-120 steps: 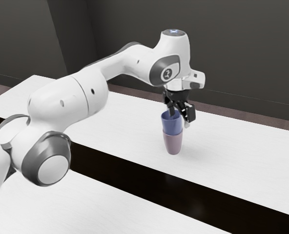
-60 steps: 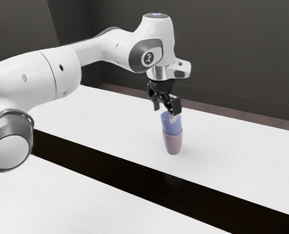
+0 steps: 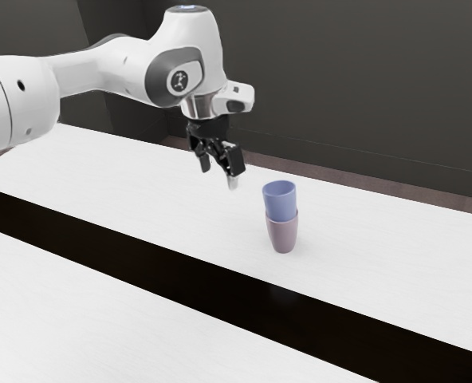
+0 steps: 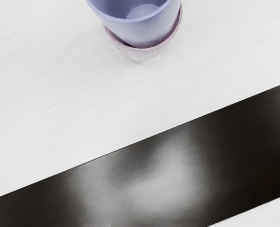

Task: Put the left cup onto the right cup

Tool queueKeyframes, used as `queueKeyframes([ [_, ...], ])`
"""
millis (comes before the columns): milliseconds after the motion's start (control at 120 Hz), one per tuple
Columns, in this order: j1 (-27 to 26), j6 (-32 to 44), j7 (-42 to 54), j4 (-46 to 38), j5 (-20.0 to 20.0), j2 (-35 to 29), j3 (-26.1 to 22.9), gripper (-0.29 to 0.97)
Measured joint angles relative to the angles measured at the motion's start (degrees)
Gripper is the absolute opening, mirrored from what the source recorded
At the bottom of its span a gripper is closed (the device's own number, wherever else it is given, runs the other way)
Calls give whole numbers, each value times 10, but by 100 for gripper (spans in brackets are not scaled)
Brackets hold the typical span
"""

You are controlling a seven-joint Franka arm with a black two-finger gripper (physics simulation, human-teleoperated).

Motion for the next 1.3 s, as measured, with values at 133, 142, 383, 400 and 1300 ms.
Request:
queueKeyframes([
  [133,14,0,6,-11,0,-25,3,68],
  [142,14,0,6,-11,0,-27,3,68],
  [383,25,-4,14,-12,5,-70,16,68],
  [400,25,-4,14,-12,5,-72,17,68],
  [1300,25,-55,22,-8,6,-105,20,68],
])
